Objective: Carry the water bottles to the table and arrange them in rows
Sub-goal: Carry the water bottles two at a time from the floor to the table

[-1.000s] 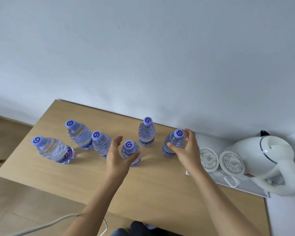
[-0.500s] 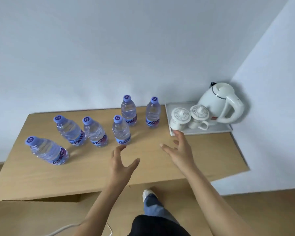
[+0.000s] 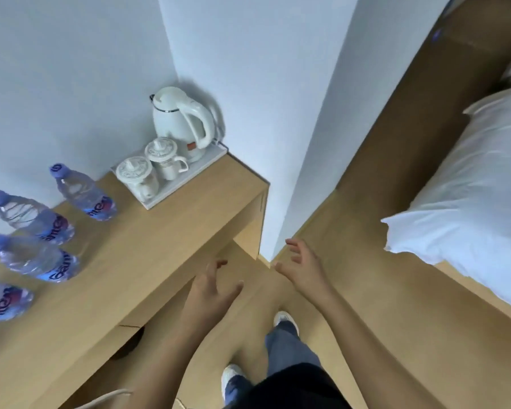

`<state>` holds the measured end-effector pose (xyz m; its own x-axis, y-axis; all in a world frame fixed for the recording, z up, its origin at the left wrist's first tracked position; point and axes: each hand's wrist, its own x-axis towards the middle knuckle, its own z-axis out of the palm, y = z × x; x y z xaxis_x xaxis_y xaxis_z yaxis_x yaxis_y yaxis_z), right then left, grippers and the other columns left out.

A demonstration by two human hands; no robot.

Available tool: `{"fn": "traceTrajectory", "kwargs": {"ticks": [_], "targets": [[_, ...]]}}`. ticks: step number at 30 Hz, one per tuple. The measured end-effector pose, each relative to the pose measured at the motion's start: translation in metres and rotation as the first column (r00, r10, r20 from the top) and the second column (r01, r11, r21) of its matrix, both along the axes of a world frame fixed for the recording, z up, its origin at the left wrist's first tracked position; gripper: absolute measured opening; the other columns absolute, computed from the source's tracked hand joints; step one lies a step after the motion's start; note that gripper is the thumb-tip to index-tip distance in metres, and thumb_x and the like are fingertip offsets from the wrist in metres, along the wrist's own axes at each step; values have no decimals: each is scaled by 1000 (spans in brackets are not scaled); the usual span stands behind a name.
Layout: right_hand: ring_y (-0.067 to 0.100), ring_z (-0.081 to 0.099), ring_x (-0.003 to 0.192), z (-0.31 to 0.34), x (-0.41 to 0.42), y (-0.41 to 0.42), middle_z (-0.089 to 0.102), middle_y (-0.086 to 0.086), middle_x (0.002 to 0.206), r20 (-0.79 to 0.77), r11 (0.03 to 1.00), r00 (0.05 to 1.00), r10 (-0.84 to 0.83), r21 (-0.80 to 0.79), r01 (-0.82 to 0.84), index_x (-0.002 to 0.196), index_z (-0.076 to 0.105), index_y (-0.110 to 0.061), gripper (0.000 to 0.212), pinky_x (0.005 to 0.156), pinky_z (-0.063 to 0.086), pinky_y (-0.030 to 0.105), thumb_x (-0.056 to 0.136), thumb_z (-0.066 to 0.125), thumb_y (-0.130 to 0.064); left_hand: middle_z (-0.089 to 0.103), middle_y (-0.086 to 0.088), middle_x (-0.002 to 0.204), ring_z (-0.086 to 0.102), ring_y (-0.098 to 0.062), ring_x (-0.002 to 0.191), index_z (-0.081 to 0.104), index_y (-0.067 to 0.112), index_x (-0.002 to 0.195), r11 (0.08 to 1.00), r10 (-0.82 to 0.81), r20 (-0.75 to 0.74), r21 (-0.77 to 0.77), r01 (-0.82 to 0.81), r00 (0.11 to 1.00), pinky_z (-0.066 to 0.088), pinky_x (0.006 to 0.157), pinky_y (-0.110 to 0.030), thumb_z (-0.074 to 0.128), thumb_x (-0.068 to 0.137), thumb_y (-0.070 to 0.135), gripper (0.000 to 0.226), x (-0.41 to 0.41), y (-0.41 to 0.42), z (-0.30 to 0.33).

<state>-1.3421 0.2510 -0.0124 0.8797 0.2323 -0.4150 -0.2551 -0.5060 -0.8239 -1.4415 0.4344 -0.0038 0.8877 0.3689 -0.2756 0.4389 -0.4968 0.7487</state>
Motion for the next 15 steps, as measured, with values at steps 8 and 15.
{"fn": "traceTrajectory", "kwargs": {"ticks": [8,15], "targets": [[14,49,125,7,66,-159,49,-1,142,14,958,958,-286,-36,286,142,44,-22,62,97,46,30,88,74,-29,52,6,130,49,-13,123,51,22,131,962,-265,20,-65,266,964,39,96,-27,72,86,28,50,132,-136,3],[15,52,124,14,166,-295,53,-3,138,35,920,922,-385,-62,387,138,48,-22,56,90,43,23,88,73,-27,53,8,127,51,-16,122,52,22,129,933,-343,35,-106,345,939,38,91,-25,72,86,28,47,268,-266,3]]}}
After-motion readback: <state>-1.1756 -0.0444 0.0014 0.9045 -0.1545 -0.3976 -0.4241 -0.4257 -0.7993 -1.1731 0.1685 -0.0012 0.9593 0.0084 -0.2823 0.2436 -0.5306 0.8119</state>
